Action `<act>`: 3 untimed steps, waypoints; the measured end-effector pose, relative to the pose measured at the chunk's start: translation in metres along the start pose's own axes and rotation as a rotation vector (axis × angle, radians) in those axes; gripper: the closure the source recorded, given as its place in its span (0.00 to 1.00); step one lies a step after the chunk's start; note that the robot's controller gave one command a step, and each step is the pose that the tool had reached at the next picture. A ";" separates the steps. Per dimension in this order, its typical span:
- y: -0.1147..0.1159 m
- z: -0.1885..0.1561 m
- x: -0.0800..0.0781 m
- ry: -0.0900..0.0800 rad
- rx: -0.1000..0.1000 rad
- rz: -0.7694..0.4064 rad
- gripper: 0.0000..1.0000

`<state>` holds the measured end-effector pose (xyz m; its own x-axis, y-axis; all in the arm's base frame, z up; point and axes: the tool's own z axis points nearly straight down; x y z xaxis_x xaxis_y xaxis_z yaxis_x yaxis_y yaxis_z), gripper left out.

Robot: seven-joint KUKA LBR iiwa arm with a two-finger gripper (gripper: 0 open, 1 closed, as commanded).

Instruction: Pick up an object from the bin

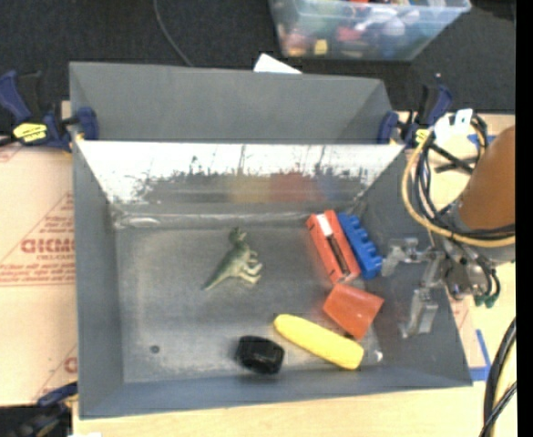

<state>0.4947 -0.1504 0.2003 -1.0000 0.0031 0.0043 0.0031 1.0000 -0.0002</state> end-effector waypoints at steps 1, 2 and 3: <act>0.001 -0.005 -0.002 -0.008 0.002 -0.005 0.00; 0.026 0.106 0.004 -0.011 0.001 0.198 0.00; -0.008 0.129 0.017 -0.025 0.005 0.186 0.00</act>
Offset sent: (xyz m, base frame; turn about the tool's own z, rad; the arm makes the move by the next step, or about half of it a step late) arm -0.0075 0.0322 -0.1303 0.2389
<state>0.4770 -0.1586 0.0712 -0.9820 0.1876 -0.0207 0.1877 0.9822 -0.0036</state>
